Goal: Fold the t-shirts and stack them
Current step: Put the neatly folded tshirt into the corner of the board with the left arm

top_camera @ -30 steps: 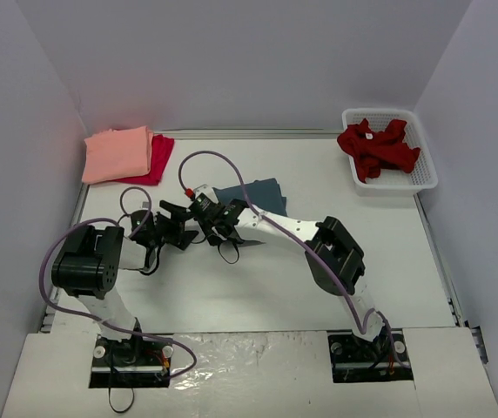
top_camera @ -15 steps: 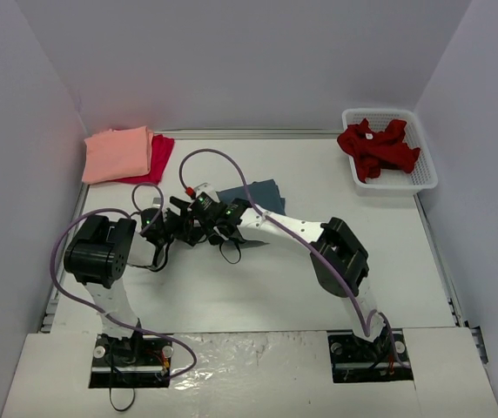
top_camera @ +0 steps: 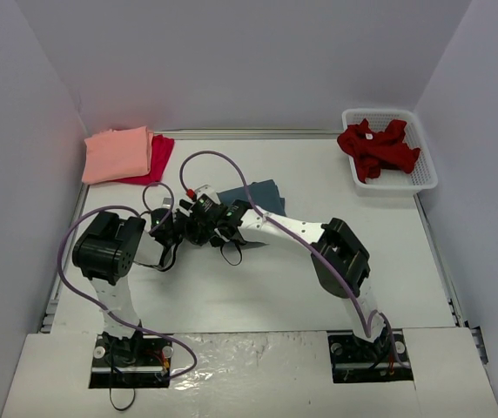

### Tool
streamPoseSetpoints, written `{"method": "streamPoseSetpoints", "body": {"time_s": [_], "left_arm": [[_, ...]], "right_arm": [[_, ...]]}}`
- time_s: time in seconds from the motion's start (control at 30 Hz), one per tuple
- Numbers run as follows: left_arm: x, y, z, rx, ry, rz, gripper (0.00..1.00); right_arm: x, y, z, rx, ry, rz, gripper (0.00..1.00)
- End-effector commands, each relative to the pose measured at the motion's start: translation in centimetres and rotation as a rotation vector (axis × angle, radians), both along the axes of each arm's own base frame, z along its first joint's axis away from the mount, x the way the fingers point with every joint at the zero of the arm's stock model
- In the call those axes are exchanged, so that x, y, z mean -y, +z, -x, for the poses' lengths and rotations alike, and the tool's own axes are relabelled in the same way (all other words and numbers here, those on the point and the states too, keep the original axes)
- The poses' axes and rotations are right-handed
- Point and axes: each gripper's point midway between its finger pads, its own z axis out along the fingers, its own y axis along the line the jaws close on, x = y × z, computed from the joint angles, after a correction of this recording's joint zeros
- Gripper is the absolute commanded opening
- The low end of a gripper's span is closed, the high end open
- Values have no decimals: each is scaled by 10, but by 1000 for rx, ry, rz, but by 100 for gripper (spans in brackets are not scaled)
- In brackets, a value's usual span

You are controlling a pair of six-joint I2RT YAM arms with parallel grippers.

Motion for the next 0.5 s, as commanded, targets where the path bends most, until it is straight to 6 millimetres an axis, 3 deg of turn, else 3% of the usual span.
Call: {"method": "streamPoseSetpoints", "body": {"time_s": [0.0, 0.27, 0.47], "left_arm": [[1, 7, -5, 37, 12, 4, 66], [3, 8, -10, 48, 5, -29, 48], [8, 11, -15, 64, -11, -52, 45]], "right_arm": [[6, 31, 2, 49, -3, -21, 0], [9, 35, 3, 54, -5, -23, 0], [11, 32, 4, 53, -5, -16, 0]]}}
